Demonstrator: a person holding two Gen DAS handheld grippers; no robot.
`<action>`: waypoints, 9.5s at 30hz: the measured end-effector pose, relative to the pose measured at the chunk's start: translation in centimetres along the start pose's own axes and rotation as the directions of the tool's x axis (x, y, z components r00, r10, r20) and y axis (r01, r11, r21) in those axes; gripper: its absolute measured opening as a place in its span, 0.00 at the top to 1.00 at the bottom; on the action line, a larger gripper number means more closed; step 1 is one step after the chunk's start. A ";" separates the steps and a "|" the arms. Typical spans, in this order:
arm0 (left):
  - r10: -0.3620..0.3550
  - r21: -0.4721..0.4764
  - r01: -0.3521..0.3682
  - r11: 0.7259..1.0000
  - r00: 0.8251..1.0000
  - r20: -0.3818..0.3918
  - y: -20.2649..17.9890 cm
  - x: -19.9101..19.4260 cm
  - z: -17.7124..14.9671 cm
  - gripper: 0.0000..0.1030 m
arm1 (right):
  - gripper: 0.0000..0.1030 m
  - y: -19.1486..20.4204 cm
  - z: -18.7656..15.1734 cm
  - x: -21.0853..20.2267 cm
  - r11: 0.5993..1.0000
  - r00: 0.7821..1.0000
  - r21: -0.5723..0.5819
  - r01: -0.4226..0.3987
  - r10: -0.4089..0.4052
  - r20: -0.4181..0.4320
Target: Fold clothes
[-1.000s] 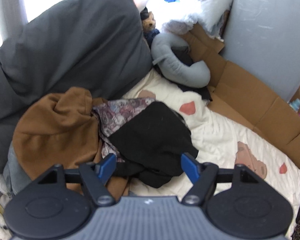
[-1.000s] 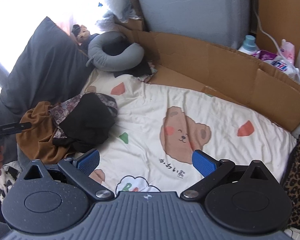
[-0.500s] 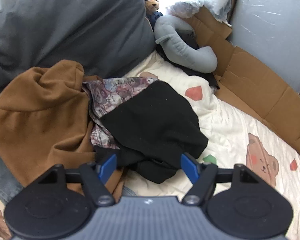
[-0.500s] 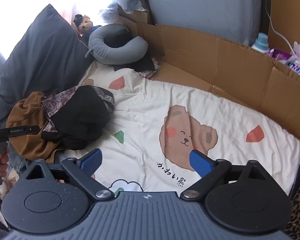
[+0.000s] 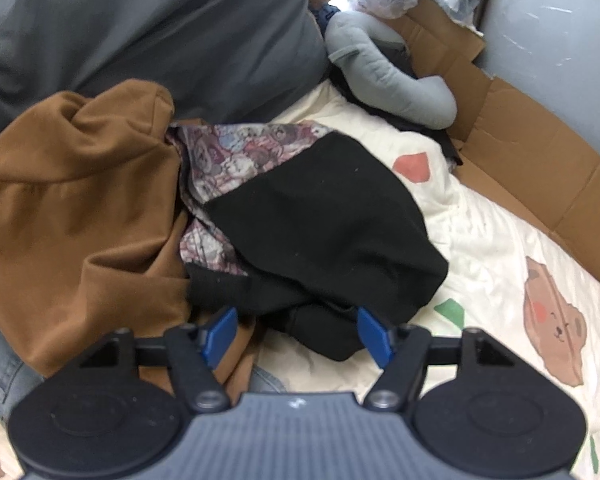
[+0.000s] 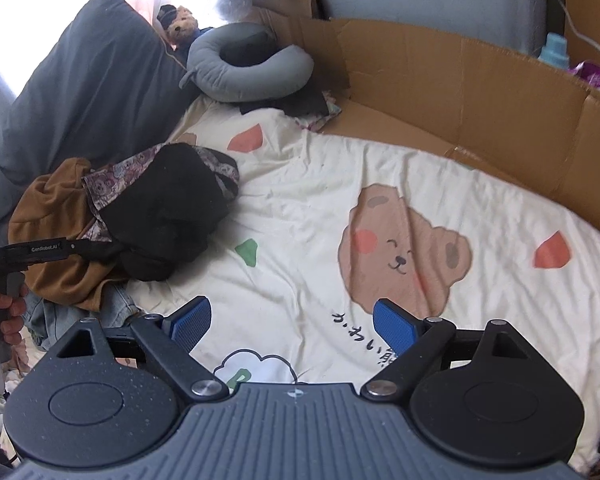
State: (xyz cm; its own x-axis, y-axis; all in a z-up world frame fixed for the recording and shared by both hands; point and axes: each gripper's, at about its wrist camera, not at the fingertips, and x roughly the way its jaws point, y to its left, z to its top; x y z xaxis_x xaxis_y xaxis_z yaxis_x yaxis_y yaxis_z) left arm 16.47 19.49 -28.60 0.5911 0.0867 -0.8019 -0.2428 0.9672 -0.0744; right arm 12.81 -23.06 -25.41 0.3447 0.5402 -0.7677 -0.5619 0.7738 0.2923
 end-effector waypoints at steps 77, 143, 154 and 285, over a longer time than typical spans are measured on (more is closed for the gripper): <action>-0.507 0.138 0.512 0.848 0.859 -0.073 -13.3 4.3 -7.1 0.96 | 0.11 -3.9 -4.0 5.8 0.995 0.998 0.085 -0.046 0.043 0.048; -0.210 0.515 0.209 0.832 0.976 -0.057 -9.8 5.9 -14.3 1.00 | 0.14 -1.4 -6.6 8.0 0.992 0.989 0.036 -0.124 0.126 -0.082; -0.205 0.625 0.207 0.753 0.976 -0.075 -10.9 6.7 -15.8 0.42 | 0.14 -0.8 -6.8 8.5 0.991 0.986 0.017 -0.136 0.137 -0.099; -0.205 0.443 0.151 0.884 0.976 0.078 -5.2 4.9 -7.5 0.45 | 0.99 -21.4 -7.9 2.0 0.744 0.997 0.665 0.066 -0.033 -0.063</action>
State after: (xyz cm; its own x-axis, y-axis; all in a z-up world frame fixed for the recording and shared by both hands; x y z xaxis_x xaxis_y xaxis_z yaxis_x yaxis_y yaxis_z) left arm 14.84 13.07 -36.58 0.6862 -0.0953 -0.7211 0.2154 0.9735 0.0763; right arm 19.60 -41.12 -37.72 0.3149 0.4929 -0.8111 0.1049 0.8313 0.5459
